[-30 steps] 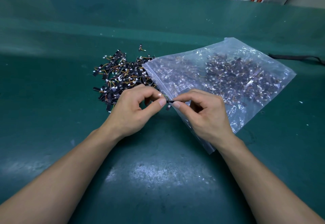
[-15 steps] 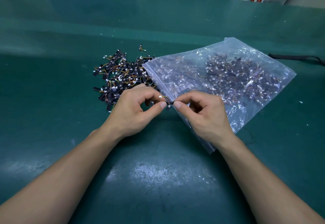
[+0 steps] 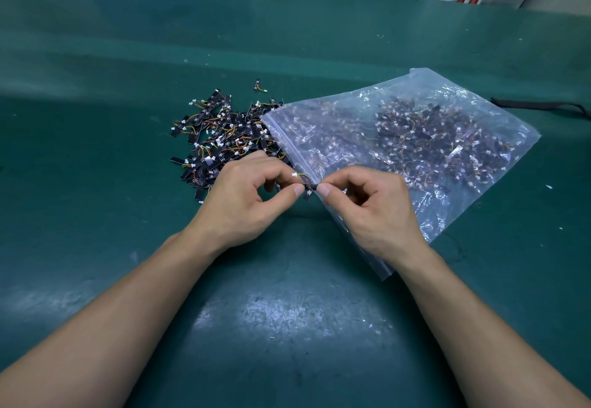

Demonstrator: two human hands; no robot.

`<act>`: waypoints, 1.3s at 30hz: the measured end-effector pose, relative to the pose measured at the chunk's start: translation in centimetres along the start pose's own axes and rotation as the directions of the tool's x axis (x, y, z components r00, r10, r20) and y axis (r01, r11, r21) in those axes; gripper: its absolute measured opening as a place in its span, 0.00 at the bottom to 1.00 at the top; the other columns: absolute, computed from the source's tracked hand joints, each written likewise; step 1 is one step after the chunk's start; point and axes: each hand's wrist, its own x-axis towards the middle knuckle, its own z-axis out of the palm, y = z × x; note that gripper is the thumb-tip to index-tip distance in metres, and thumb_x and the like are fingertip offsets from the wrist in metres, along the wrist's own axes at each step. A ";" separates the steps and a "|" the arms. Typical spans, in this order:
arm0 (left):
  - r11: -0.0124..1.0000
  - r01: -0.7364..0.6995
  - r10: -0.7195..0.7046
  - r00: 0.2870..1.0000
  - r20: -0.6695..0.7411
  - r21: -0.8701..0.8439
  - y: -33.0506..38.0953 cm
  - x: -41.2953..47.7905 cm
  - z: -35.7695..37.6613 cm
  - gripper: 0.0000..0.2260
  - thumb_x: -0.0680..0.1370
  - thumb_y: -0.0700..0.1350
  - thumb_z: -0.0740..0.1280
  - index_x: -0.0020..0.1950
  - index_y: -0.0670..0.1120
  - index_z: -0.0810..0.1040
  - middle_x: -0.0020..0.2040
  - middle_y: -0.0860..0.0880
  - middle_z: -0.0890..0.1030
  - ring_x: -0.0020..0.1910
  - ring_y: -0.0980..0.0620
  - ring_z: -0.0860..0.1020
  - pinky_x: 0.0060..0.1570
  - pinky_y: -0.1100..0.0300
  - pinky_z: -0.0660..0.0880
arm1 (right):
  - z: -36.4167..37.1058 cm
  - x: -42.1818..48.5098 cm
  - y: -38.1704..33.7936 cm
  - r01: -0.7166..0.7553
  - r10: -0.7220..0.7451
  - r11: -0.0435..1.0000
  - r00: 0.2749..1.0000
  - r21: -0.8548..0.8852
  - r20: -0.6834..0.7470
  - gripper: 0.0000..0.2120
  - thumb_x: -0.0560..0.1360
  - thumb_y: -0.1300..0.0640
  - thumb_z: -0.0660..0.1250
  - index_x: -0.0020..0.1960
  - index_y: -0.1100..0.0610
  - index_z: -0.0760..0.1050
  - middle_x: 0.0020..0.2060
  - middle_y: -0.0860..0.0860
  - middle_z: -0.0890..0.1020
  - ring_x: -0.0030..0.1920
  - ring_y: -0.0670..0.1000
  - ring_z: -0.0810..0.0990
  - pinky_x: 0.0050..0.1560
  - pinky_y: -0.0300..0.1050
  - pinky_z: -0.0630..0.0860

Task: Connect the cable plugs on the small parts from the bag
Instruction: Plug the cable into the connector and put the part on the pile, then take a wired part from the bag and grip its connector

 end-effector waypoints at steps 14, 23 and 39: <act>0.990 0.140 -0.137 0.987 -0.088 0.026 -0.6 0.1 -0.2 0.03 0.74 0.41 0.77 0.42 0.48 0.86 0.36 0.63 0.80 0.35 0.58 0.75 0.39 0.70 0.67 | -1.0 0.4 1.2 -0.131 0.122 0.957 0.991 -0.257 -0.052 0.11 0.68 0.61 0.75 0.44 0.45 0.82 0.34 0.35 0.81 0.27 0.41 0.74 0.33 0.27 0.68; 0.970 0.241 -0.239 0.969 -0.061 0.020 -0.3 0.3 0.1 0.06 0.76 0.45 0.76 0.39 0.49 0.84 0.33 0.56 0.81 0.32 0.57 0.74 0.36 0.63 0.70 | -2.1 0.7 0.4 -0.152 0.126 0.984 0.964 -0.094 -0.236 0.13 0.70 0.62 0.74 0.41 0.43 0.81 0.33 0.35 0.81 0.27 0.43 0.72 0.32 0.29 0.69; 0.807 0.187 -0.316 0.938 0.143 0.560 3.6 8.8 8.6 0.10 0.78 0.35 0.62 0.38 0.43 0.75 0.51 0.35 0.80 0.55 0.35 0.77 0.46 0.54 0.68 | -2.0 0.7 -0.1 0.011 -0.058 0.992 0.922 -0.126 -0.382 0.06 0.68 0.63 0.73 0.43 0.54 0.82 0.31 0.41 0.77 0.27 0.46 0.72 0.36 0.34 0.68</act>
